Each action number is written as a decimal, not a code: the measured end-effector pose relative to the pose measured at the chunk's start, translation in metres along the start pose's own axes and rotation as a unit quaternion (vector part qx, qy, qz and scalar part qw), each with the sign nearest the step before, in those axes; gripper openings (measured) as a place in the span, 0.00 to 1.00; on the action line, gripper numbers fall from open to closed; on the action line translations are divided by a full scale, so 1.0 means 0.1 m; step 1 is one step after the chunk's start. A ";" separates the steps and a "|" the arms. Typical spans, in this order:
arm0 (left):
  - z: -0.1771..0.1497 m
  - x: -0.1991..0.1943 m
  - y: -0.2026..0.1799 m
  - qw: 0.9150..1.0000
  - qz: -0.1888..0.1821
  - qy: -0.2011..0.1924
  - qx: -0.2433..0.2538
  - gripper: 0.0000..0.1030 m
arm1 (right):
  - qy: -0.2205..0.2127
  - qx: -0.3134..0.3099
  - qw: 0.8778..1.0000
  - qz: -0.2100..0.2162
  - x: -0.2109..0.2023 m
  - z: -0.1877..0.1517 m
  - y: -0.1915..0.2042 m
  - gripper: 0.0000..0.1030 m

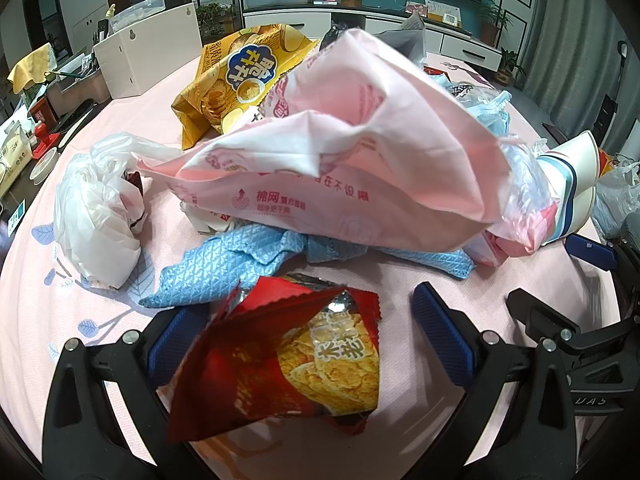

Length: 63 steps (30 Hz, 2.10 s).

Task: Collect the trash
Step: 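Move the left tool toward the white plastic bag while the right tool approaches the paper cups, then grasp the white plastic bag with the left tool while the right grasps the stacked paper cups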

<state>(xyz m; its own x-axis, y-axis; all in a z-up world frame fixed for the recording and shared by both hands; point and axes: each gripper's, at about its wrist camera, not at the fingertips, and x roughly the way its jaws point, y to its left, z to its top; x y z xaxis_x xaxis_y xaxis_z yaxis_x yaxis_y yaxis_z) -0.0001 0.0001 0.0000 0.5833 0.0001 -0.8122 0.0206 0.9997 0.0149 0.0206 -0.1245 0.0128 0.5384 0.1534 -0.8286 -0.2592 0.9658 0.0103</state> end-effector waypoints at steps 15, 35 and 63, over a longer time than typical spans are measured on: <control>0.05 -0.62 0.05 0.999 -0.035 -0.017 -0.027 0.97 | 0.003 0.080 0.996 0.031 -0.32 0.03 -0.13 0.98; 0.36 -0.73 1.48 0.978 -0.021 -0.065 -0.196 0.97 | -0.095 0.122 0.988 -0.010 -0.99 0.60 -0.13 0.90; 0.32 -0.09 1.53 0.968 -0.031 -0.008 -0.247 0.36 | -0.002 0.074 0.992 -0.099 -0.01 0.54 -0.19 0.97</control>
<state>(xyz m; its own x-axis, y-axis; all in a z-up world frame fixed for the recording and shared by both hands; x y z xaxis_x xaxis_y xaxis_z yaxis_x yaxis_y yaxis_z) 0.0233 0.1520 0.0280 0.6056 -0.0571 -0.7938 -0.3333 0.8875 -0.3181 0.0686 -0.1316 0.0435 0.5697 -0.0422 -0.8208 -0.0274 0.9972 -0.0703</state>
